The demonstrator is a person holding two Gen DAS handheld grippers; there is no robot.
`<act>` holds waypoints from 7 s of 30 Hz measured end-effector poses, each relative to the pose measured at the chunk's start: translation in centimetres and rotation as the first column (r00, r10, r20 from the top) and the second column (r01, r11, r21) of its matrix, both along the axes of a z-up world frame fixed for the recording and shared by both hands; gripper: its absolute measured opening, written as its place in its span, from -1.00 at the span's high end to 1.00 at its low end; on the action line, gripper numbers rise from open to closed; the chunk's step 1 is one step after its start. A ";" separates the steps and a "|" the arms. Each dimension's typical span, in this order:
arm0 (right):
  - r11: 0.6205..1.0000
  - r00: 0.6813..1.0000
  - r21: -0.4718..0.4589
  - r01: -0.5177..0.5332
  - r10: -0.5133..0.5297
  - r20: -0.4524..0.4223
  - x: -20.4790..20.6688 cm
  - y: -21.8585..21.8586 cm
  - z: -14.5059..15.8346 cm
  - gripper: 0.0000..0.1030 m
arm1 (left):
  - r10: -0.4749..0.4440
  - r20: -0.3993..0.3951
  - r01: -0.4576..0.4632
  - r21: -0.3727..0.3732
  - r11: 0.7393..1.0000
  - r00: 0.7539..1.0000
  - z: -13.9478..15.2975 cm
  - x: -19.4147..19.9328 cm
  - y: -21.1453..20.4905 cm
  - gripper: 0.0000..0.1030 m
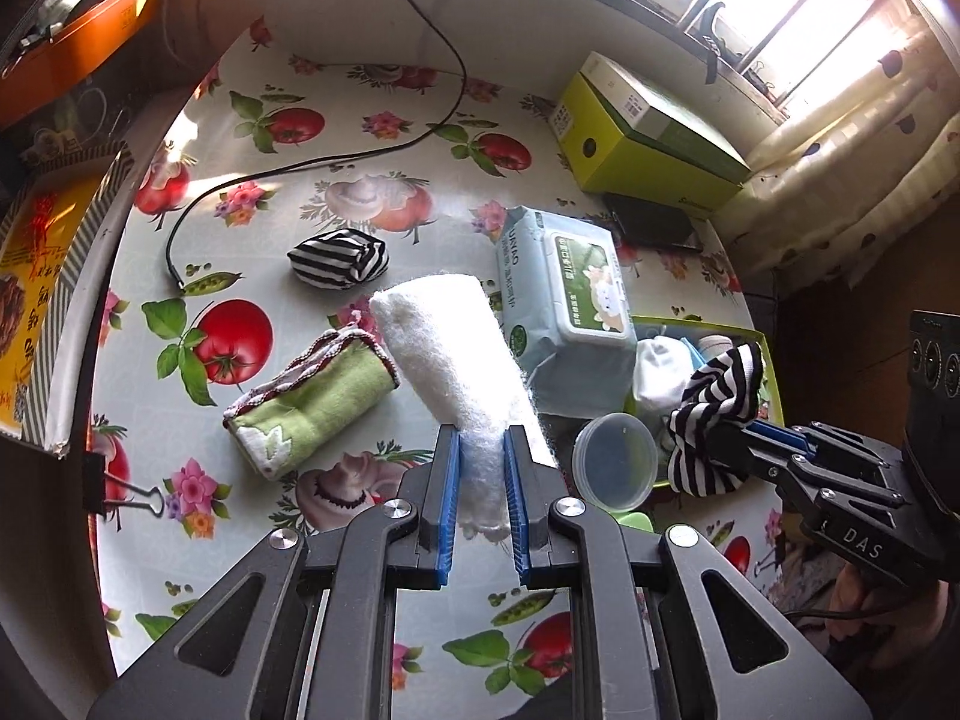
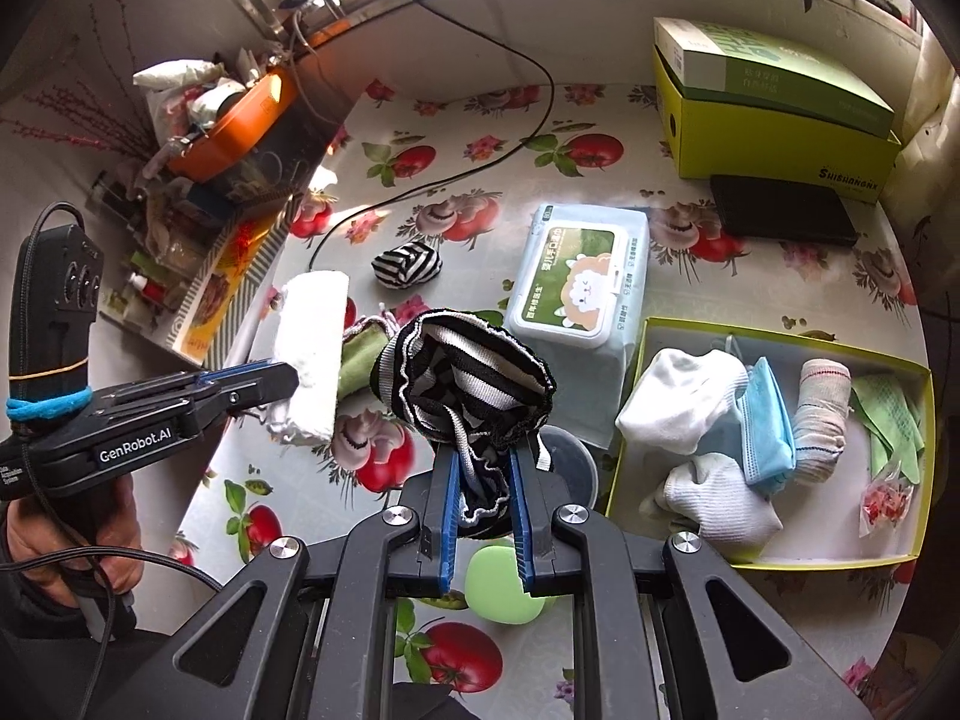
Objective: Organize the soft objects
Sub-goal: 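Lift the white towel and striped cloth and carry them toward the tray, then lower the striped cloth into the tray with the right gripper while the left lowers the white towel, then open both grippers to release the striped cloth and white towel in the tray, then withdraw both grippers from the tray back toward the green towel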
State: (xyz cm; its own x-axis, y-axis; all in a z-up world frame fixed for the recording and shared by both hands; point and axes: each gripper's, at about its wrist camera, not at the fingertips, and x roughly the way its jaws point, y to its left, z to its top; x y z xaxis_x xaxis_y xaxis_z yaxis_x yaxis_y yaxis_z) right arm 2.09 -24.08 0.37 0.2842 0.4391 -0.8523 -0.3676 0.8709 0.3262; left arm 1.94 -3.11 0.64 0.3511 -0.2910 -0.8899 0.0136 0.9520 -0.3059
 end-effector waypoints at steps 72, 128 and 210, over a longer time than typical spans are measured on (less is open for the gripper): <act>0.928 0.928 -0.002 0.372 -0.371 -0.043 0.9 -17.4 -4.0 0.72 | -0.440 -0.050 0.442 0.028 0.897 0.897 -1.3 5.8 -20.1 0.70; 0.837 0.836 -0.027 0.547 -0.547 -0.040 0.2 -27.0 -5.8 0.29 | -0.636 -0.086 0.635 -0.040 0.772 0.767 -5.8 8.1 -32.3 0.65; 0.997 0.998 -0.078 -0.010 0.005 -0.068 2.0 0.8 -2.8 0.10 | -0.085 -0.088 0.090 0.060 0.994 0.992 -3.8 3.4 -3.0 0.38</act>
State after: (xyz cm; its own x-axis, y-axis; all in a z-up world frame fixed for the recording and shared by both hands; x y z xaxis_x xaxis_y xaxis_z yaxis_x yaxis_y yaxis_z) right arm 4.13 -23.26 -2.39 0.2216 0.3721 -0.9014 -0.3538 0.8920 0.2812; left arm 5.36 -6.08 -3.13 0.2486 -0.2589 -0.9334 0.0744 0.9659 -0.2481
